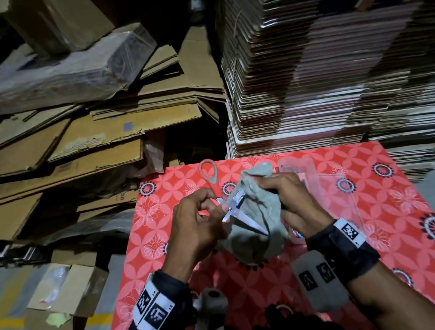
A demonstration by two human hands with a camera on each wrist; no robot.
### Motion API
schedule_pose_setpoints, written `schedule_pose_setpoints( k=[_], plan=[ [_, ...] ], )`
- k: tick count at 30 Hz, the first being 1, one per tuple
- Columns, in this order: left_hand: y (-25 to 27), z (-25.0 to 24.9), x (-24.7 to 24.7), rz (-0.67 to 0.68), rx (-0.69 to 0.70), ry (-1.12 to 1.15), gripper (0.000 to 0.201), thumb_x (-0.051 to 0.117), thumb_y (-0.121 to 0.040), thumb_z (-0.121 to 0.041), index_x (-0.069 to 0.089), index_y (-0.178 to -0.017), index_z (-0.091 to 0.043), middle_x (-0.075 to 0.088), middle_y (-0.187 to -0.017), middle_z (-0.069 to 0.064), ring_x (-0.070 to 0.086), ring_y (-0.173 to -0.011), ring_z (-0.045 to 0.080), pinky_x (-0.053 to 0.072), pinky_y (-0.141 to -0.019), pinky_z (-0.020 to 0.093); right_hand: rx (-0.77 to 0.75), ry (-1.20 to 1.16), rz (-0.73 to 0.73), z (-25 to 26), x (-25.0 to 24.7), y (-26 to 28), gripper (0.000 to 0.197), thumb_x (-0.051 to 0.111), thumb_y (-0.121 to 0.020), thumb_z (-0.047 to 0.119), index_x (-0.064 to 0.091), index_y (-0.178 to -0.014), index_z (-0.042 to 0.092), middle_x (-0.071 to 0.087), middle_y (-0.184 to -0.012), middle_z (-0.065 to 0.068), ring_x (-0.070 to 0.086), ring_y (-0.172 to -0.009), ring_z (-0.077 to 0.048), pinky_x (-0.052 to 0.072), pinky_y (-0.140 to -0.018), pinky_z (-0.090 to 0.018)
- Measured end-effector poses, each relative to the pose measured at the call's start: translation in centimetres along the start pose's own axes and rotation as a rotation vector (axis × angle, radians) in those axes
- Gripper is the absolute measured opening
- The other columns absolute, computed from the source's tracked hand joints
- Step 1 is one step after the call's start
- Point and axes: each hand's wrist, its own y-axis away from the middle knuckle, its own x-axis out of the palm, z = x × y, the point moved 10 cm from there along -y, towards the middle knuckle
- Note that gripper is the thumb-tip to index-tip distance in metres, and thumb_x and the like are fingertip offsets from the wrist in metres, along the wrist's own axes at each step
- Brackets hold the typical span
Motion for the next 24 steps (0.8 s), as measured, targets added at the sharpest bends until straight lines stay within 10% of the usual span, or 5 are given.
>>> schedule_pose_setpoints(
  k=[8, 12, 15, 24],
  plan=[
    [0.3, -0.9, 0.1, -0.011, 0.036, 0.049, 0.028, 0.073, -0.086, -0.033, 0.053, -0.07, -0.022, 0.058, -0.058, 0.006, 0.063, -0.046, 0.034, 0.054, -0.047, 0.051, -0.044, -0.035, -0.012, 1.4, -1.6, -1.5, 0.033, 0.077, -0.077, 0.006, 0.076, -0.107, -0.008, 0.076, -0.1, -0.019, 0.074, -0.089, -0.029, 0.061, -0.084, -0.04],
    [0.2, 0.4, -4.2, -0.19, -0.014, 0.013, 0.031, 0.075, -0.087, -0.016, 0.051, -0.069, -0.018, 0.057, -0.059, 0.004, 0.054, -0.046, 0.029, 0.052, -0.055, 0.059, -0.149, -0.112, -0.131, 3.8, -5.7, -2.9, 0.032, 0.075, -0.08, 0.007, 0.074, -0.111, 0.002, 0.074, -0.101, -0.008, 0.069, -0.096, -0.023, 0.057, -0.086, -0.033],
    [-0.1, -0.4, -5.7, -0.21, 0.023, -0.064, 0.023, 0.071, -0.081, -0.038, 0.055, -0.074, -0.023, 0.061, -0.062, 0.006, 0.062, -0.054, 0.041, 0.052, -0.052, 0.056, -0.205, 0.047, -0.009, 5.6, -4.9, -2.3, 0.039, 0.076, -0.075, 0.016, 0.076, -0.11, 0.0, 0.077, -0.106, -0.014, 0.074, -0.092, -0.024, 0.059, -0.081, -0.033],
    [-0.9, -2.3, -4.2, -0.144, 0.053, 0.118, 0.025, 0.07, -0.096, -0.002, 0.054, -0.081, 0.009, 0.061, -0.063, 0.027, 0.065, -0.052, 0.035, 0.05, -0.057, 0.038, -0.328, 0.397, 0.304, 6.7, 1.0, -1.3, 0.037, 0.091, -0.07, 0.042, 0.085, -0.096, 0.017, 0.079, -0.097, -0.005, 0.071, -0.083, -0.013, 0.057, -0.077, -0.027]
  ],
)
